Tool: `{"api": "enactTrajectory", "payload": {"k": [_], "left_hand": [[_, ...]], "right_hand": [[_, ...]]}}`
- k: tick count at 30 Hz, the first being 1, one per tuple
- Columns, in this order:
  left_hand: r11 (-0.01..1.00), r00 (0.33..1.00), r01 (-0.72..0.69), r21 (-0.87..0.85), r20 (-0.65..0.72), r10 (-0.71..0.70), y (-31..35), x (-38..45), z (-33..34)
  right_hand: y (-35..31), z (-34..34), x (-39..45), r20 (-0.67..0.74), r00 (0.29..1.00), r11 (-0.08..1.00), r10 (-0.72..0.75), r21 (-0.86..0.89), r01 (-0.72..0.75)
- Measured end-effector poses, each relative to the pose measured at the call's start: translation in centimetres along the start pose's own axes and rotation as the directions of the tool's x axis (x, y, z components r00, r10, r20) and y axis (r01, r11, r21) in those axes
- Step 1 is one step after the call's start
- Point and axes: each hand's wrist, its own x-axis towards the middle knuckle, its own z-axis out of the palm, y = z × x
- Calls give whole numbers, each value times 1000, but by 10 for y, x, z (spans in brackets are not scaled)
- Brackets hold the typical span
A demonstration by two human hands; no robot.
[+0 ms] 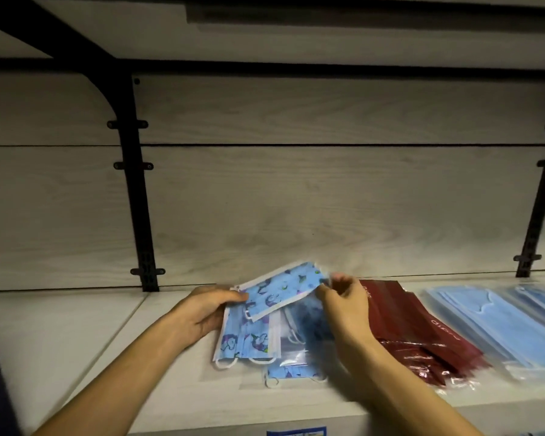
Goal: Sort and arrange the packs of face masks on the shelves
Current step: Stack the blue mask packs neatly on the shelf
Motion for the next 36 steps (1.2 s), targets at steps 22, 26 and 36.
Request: {"api": "enactTrajectory", "payload": {"k": [22,26,36], "left_hand": [[969,996,55,-241,-55,-70,3,0,-27],[985,996,46,-165,-72,-58,7,-1,-41],[989,999,-16,-144,38,22,2,-13,-42]], "right_hand": [[-15,6,-63,528,804,648,-276,-515,561],[-18,-29,-11,332,881,365,-335,-817,447],[-10,-34,17,270,935,293,-228,-897,330]]}}
